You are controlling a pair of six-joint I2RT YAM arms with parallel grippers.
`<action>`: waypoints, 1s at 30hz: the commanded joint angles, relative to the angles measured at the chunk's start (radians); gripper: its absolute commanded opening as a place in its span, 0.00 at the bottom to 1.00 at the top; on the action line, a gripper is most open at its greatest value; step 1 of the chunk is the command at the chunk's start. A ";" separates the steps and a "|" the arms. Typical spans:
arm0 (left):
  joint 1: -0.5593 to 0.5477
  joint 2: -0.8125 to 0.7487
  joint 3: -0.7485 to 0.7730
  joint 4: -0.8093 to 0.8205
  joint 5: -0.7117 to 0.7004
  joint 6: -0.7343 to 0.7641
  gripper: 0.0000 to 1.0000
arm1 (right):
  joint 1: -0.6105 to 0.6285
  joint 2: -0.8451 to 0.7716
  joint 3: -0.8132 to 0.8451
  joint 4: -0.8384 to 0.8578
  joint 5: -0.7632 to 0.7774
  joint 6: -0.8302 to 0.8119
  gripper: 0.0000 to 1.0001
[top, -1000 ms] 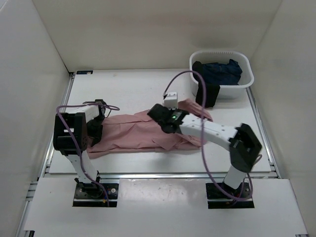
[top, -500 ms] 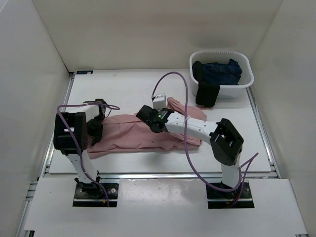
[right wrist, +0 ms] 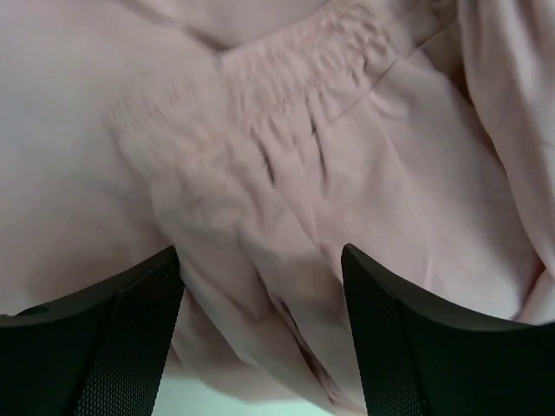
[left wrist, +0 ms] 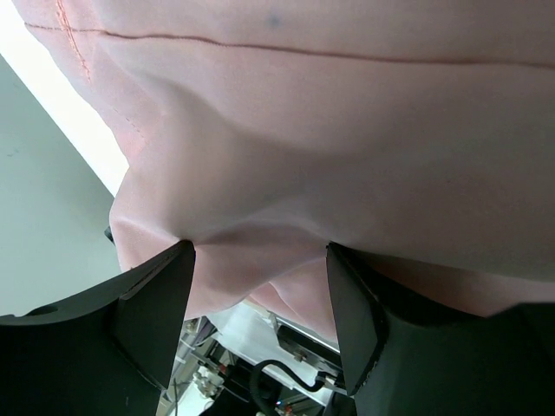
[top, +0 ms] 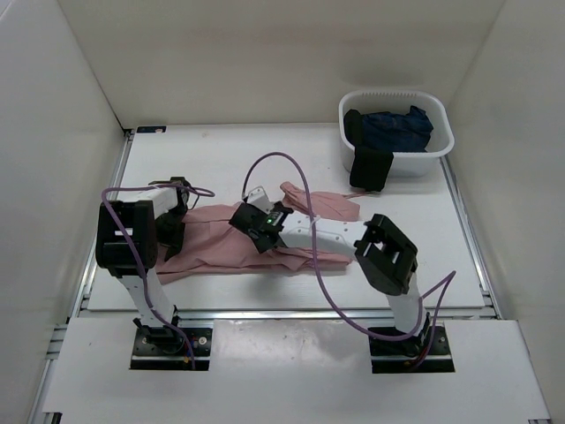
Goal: Fold and stack the trousers
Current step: Fold the trousers
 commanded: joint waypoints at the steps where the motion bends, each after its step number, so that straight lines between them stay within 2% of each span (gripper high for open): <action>1: -0.004 -0.027 -0.003 0.025 0.017 -0.007 0.74 | 0.007 -0.197 -0.019 0.069 -0.100 -0.179 0.77; 4: -0.004 -0.027 -0.012 0.025 0.026 -0.007 0.74 | -0.042 -0.296 -0.005 0.079 -0.124 -0.226 0.77; 6: -0.004 -0.027 -0.012 0.025 0.026 -0.007 0.74 | -0.096 -0.309 0.008 0.058 -0.136 -0.226 0.76; 7: -0.004 -0.027 -0.012 0.025 0.026 -0.007 0.74 | -0.160 -0.297 0.021 0.043 -0.166 -0.226 0.76; 8: -0.004 -0.027 -0.012 0.025 0.026 -0.007 0.74 | -0.191 -0.243 0.063 0.018 -0.176 -0.250 0.76; 10: -0.004 -0.027 -0.012 0.025 0.026 -0.007 0.74 | -0.273 -0.151 0.160 -0.122 -0.217 -0.279 0.87; 11: -0.004 -0.027 -0.012 0.025 0.026 -0.007 0.75 | -0.289 -0.048 0.289 -0.185 -0.228 -0.305 0.89; 12: -0.004 -0.027 -0.012 0.025 0.026 -0.007 0.75 | -0.301 -0.013 0.323 -0.228 -0.217 -0.306 0.91; 15: 0.005 -0.037 -0.022 0.025 0.026 -0.007 0.75 | -0.334 -0.008 0.242 -0.136 -0.289 -0.341 0.98; 23: 0.025 -0.037 -0.041 0.034 0.026 -0.007 0.75 | -0.343 0.032 0.236 -0.120 -0.306 -0.342 0.98; 25: 0.034 -0.037 -0.041 0.034 0.036 -0.007 0.75 | -0.352 0.053 0.236 -0.108 -0.306 -0.320 0.90; 26: 0.034 -0.037 -0.041 0.034 0.036 -0.007 0.75 | -0.352 0.053 0.236 -0.097 -0.283 -0.310 0.80; 27: 0.034 -0.037 -0.041 0.034 0.036 -0.007 0.75 | -0.352 0.053 0.236 -0.097 -0.259 -0.298 0.55; 30: 0.043 -0.037 -0.050 0.043 0.036 -0.007 0.75 | -0.352 0.041 0.213 -0.076 -0.182 -0.264 0.00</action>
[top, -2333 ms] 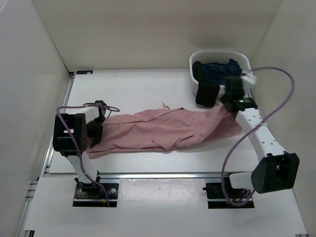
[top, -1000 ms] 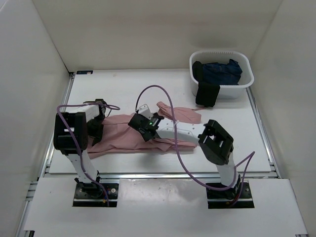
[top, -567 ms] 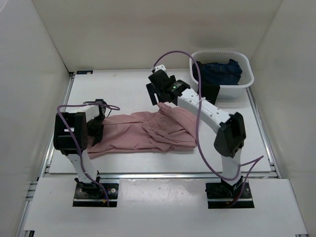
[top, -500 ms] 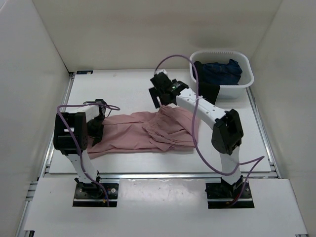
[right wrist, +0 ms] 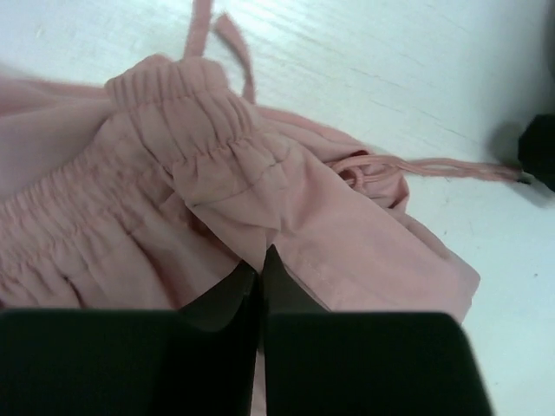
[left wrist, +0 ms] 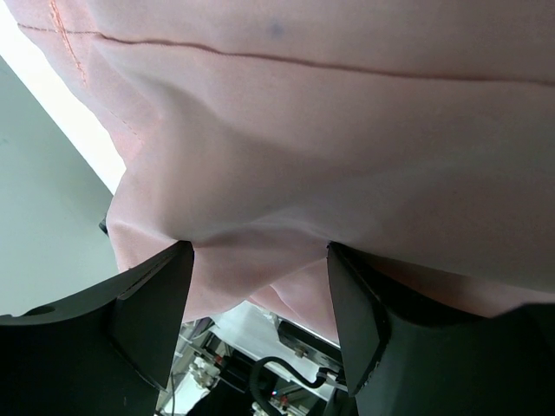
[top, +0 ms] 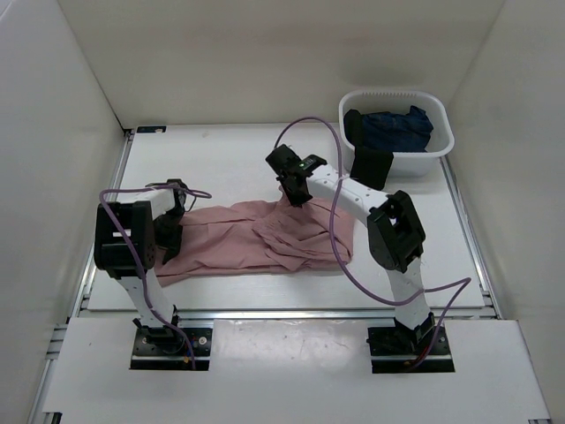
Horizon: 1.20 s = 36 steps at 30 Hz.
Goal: Fold and stack the trousers
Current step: Fold the trousers
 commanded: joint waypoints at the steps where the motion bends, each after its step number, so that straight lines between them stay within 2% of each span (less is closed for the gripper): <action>1: 0.014 -0.028 -0.026 0.039 0.030 -0.011 0.75 | -0.005 -0.031 -0.011 0.047 0.119 0.046 0.00; 4: 0.014 -0.028 -0.036 0.039 0.030 -0.011 0.75 | -0.014 -0.090 -0.085 0.082 0.144 0.065 0.00; 7: 0.014 -0.028 -0.036 0.039 0.030 -0.011 0.75 | 0.004 -0.222 -0.177 0.136 0.157 0.066 0.00; 11: 0.014 -0.028 -0.036 0.039 0.030 -0.011 0.75 | 0.176 -0.441 -0.295 0.210 0.130 -0.080 0.00; 15: 0.014 -0.010 -0.017 0.039 0.030 -0.011 0.75 | 0.267 -0.541 -0.416 0.210 0.063 -0.048 0.00; 22: 0.014 -0.010 -0.008 0.030 0.030 -0.011 0.75 | 0.316 -0.371 -0.476 0.295 -0.037 -0.016 0.00; 27: 0.014 -0.010 -0.026 0.030 0.030 -0.011 0.75 | 0.316 -0.178 -0.393 0.271 -0.102 -0.016 0.02; 29: 0.014 -0.010 -0.026 0.030 0.030 -0.011 0.75 | 0.316 -0.177 -0.393 0.271 -0.138 -0.016 0.12; 30: 0.014 -0.010 -0.026 0.030 0.030 -0.011 0.75 | 0.316 -0.177 -0.425 0.282 -0.160 -0.016 0.38; 31: 0.014 -0.010 -0.026 0.030 0.030 -0.011 0.75 | 0.316 -0.199 -0.439 0.282 -0.175 -0.016 0.58; 32: 0.014 -0.010 -0.026 0.030 0.030 -0.011 0.75 | 0.316 -0.229 -0.449 0.292 -0.176 -0.016 0.72; 33: 0.014 -0.010 -0.026 0.030 0.030 -0.011 0.75 | 0.325 -0.246 -0.449 0.280 -0.176 -0.016 0.80; 36: 0.014 -0.010 -0.026 0.030 0.030 -0.011 0.75 | 0.325 -0.323 -0.424 0.234 -0.166 -0.016 0.83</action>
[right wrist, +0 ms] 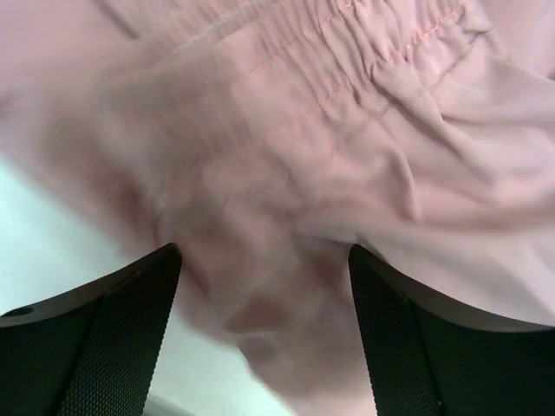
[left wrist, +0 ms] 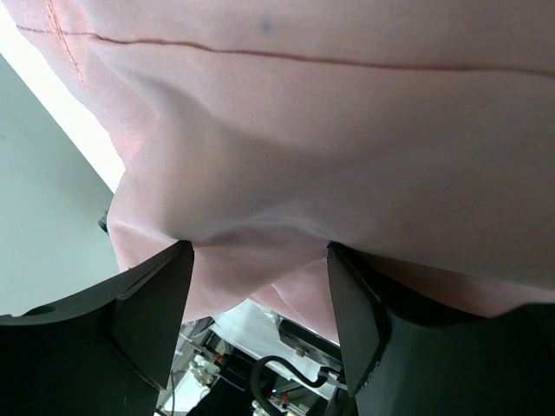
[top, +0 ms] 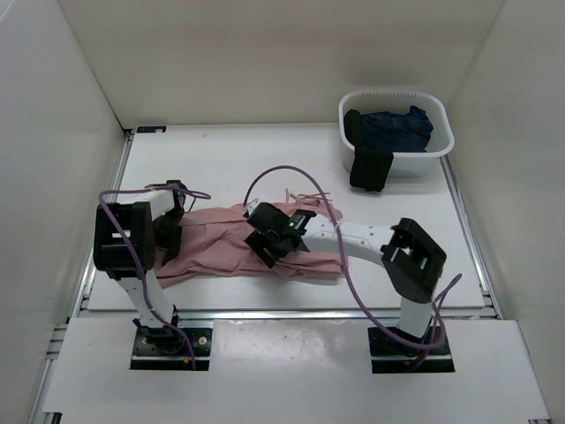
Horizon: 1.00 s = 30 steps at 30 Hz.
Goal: Fold and stack the trousers
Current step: Fold the trousers
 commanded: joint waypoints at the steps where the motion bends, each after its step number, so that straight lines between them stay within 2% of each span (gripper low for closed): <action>1: 0.008 -0.002 -0.014 0.031 0.031 -0.011 0.75 | 0.011 -0.142 0.034 -0.032 -0.025 0.008 0.84; 6: 0.008 -0.002 -0.014 0.031 0.031 -0.011 0.75 | -0.013 -0.242 0.035 0.009 -0.034 0.051 0.82; 8: 0.008 -0.002 -0.014 0.031 0.031 -0.011 0.75 | -0.042 -0.254 0.004 0.051 -0.087 0.089 0.69; 9: 0.008 -0.002 -0.014 0.031 0.031 -0.011 0.75 | -0.085 -0.239 -0.031 0.092 -0.110 0.138 0.60; 10: 0.008 -0.002 -0.014 0.031 0.031 -0.011 0.75 | -0.110 -0.219 -0.047 0.109 -0.133 0.163 0.33; 11: 0.008 -0.002 -0.014 0.031 0.019 -0.011 0.76 | -0.155 -0.196 -0.057 0.124 -0.158 0.195 0.19; 12: 0.008 -0.002 -0.004 0.031 0.009 -0.011 0.76 | -0.176 -0.134 -0.058 0.133 -0.213 0.205 0.07; 13: 0.008 -0.002 0.007 0.020 0.009 -0.011 0.76 | -0.190 -0.100 -0.045 0.134 -0.236 0.205 0.00; 15: 0.017 -0.002 0.024 0.020 0.000 -0.011 0.76 | -0.199 -0.003 -0.022 0.134 -0.252 0.205 0.00; 18: 0.018 -0.022 0.052 -0.001 0.000 -0.011 0.77 | -0.219 0.118 0.048 0.048 -0.261 0.215 0.00; 20: 0.018 -0.022 0.066 -0.002 0.012 -0.011 0.77 | -0.249 0.119 0.048 0.034 -0.282 0.231 0.00; 21: 0.018 -0.022 0.066 -0.012 0.012 -0.011 0.77 | -0.249 0.053 0.032 0.049 -0.282 0.244 0.09; 22: 0.018 -0.031 0.066 -0.012 0.012 -0.011 0.77 | -0.265 0.015 0.021 0.067 -0.282 0.245 0.26; 24: 0.018 -0.031 0.055 -0.012 0.012 -0.011 0.77 | -0.298 -0.097 -0.001 0.112 -0.270 0.260 0.78; 28: 0.018 -0.022 0.046 -0.012 0.032 -0.011 0.77 | -0.369 -0.262 -0.038 0.126 -0.284 0.320 0.91; 30: 0.018 -0.022 0.046 -0.012 0.032 -0.011 0.77 | -0.392 -0.370 -0.085 0.111 -0.237 0.341 0.96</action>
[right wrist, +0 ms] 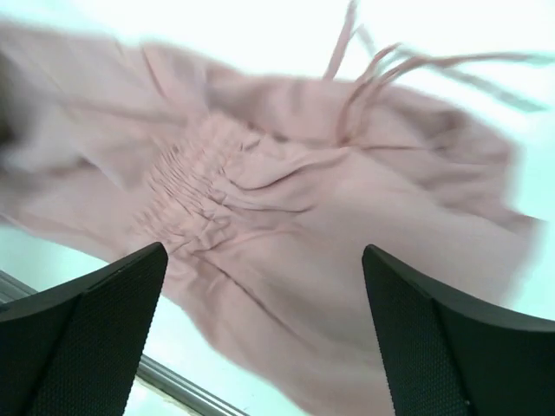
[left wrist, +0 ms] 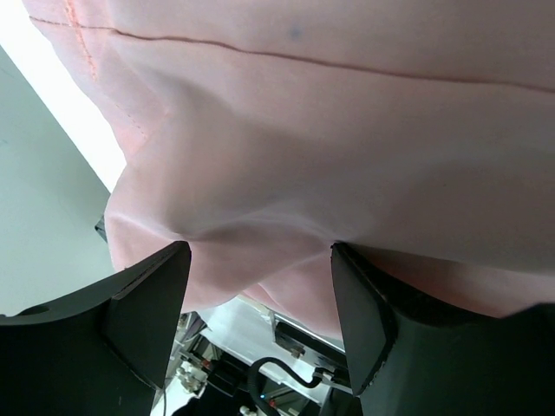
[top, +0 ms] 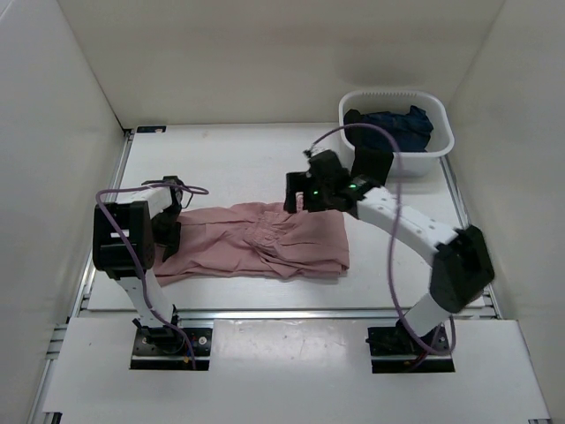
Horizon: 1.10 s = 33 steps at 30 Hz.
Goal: Fold and stack the trousers
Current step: Fold the trousers
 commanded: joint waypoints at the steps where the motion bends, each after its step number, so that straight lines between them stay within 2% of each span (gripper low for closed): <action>1: 0.004 -0.023 0.006 0.001 0.018 -0.007 0.77 | -0.041 -0.178 -0.055 -0.014 0.059 0.068 0.98; 4: 0.004 -0.023 0.006 0.001 0.018 -0.007 0.77 | -0.124 -0.266 -0.172 -0.078 0.077 0.139 0.98; 7: 0.004 -0.012 0.006 0.001 0.028 -0.007 0.77 | -0.196 -0.286 -0.291 -0.089 -0.012 0.180 0.98; 12: 0.004 -0.002 0.015 0.001 0.028 -0.007 0.77 | -0.233 -0.249 -0.522 0.067 -0.140 0.267 0.98; 14: 0.004 -0.002 0.015 0.001 0.028 -0.007 0.77 | -0.233 -0.231 -0.573 0.179 -0.151 0.301 0.98; 18: 0.004 -0.011 0.006 0.001 0.028 -0.007 0.77 | -0.233 -0.175 -0.628 0.221 -0.157 0.353 0.97; 19: 0.004 -0.011 0.006 0.001 0.028 -0.007 0.77 | -0.233 -0.165 -0.644 0.245 -0.182 0.382 0.93; 20: 0.004 -0.011 0.006 0.001 0.028 -0.007 0.77 | -0.233 -0.143 -0.668 0.288 -0.209 0.393 0.83; 21: 0.004 -0.011 0.006 0.001 0.019 -0.007 0.77 | -0.233 -0.132 -0.668 0.288 -0.243 0.404 0.58; 22: 0.004 -0.011 0.006 0.001 0.019 -0.007 0.77 | -0.244 -0.132 -0.668 0.288 -0.258 0.404 0.48; 23: 0.004 -0.011 0.015 0.001 0.019 -0.007 0.77 | -0.260 -0.122 -0.668 0.288 -0.272 0.404 0.31; 24: 0.004 -0.025 0.015 0.001 0.019 -0.007 0.77 | -0.273 -0.135 -0.668 0.269 -0.272 0.404 0.01; 27: 0.004 -0.061 0.098 -0.029 0.062 -0.007 0.81 | -0.384 -0.245 -0.655 0.122 -0.210 0.384 0.00; 29: 0.004 -0.086 0.156 -0.069 0.122 -0.007 0.82 | -0.444 -0.357 -0.583 -0.013 -0.126 0.318 0.00; 30: 0.004 -0.086 0.220 -0.086 0.146 -0.007 0.82 | -0.505 -0.388 -0.543 -0.166 -0.075 0.289 0.00; 32: -0.005 -0.109 0.283 -0.126 0.208 -0.007 0.86 | -0.552 -0.448 -0.385 -0.312 0.083 0.177 0.00; 33: -0.016 -0.109 0.325 -0.126 0.208 -0.007 0.87 | -0.581 -0.448 -0.319 -0.448 0.134 0.138 0.00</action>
